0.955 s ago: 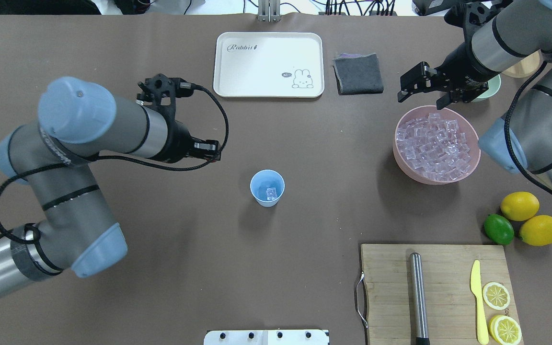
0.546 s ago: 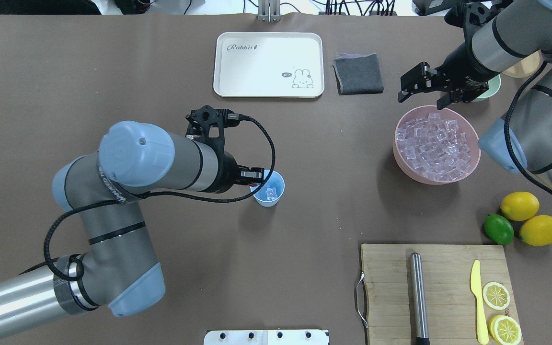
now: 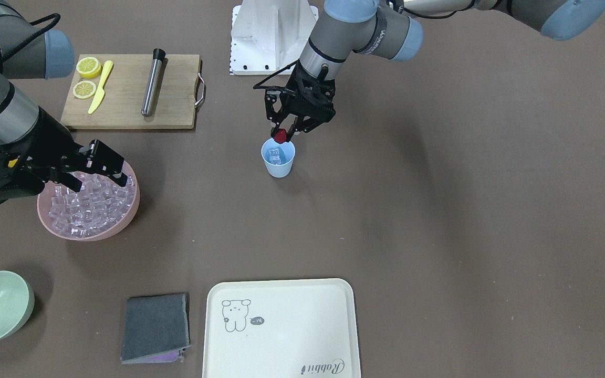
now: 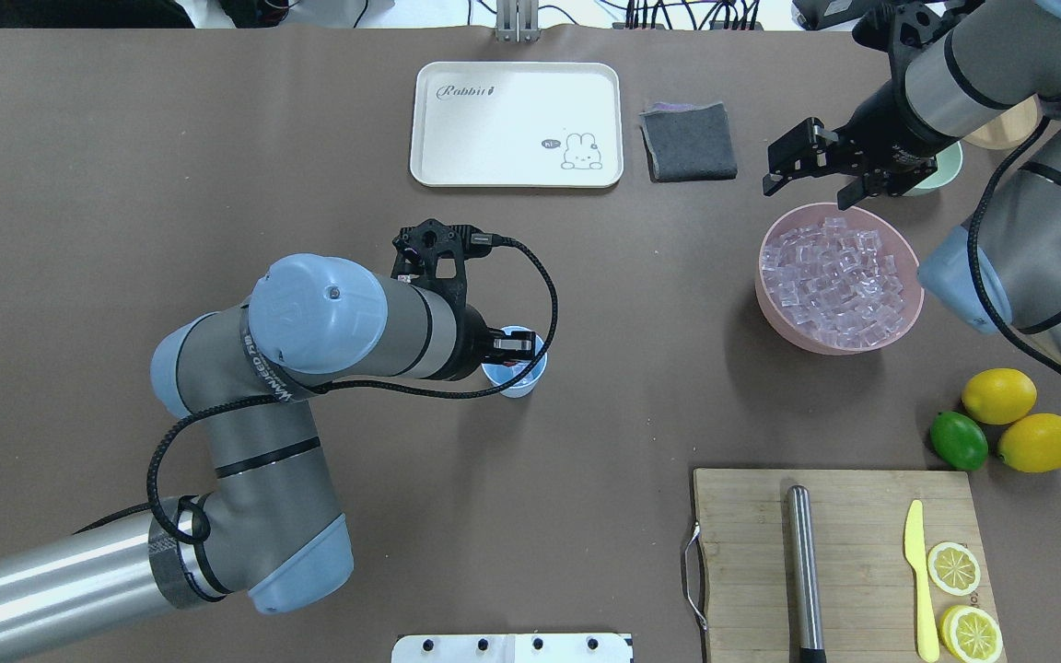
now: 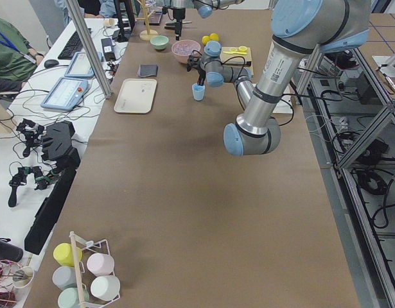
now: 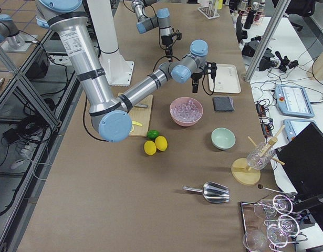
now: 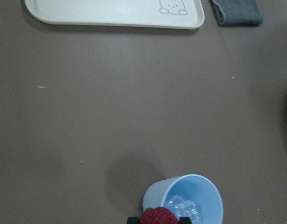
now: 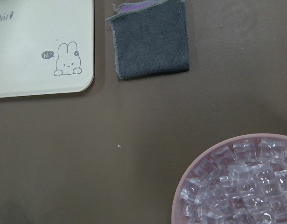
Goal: Put ice and strawberries in cup
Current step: 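Open the left gripper to drop the strawberry into the cup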
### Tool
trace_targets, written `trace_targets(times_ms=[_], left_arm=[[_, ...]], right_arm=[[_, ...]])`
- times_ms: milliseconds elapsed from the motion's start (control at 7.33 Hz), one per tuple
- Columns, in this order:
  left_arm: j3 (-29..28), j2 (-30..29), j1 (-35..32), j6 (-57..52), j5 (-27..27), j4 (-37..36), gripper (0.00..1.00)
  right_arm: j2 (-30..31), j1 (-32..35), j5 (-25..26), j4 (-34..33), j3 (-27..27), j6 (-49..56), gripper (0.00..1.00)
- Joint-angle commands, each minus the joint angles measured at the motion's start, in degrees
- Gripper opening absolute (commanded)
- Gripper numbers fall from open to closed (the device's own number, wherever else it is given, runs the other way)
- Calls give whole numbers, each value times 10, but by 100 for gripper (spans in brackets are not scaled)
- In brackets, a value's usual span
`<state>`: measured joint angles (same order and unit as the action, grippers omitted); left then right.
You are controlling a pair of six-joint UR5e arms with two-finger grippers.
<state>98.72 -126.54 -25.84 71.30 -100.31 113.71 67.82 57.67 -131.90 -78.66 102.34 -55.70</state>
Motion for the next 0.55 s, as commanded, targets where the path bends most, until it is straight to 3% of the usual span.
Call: trace_targets(times_ms=[0, 136, 273, 409], left_arm=[[-8, -1, 6, 1, 13, 2, 0], [-8, -2, 7, 1, 13, 2, 14], [-12, -2, 10, 2, 13, 2, 58], [-12, -6, 14, 9, 30, 2, 89]], right_arm=[[1, 0, 1, 0, 0, 0, 100], [2, 0, 1, 0, 1, 0, 100], [3, 1, 1, 0, 1, 0, 100], [3, 1, 0, 0, 1, -1, 100]])
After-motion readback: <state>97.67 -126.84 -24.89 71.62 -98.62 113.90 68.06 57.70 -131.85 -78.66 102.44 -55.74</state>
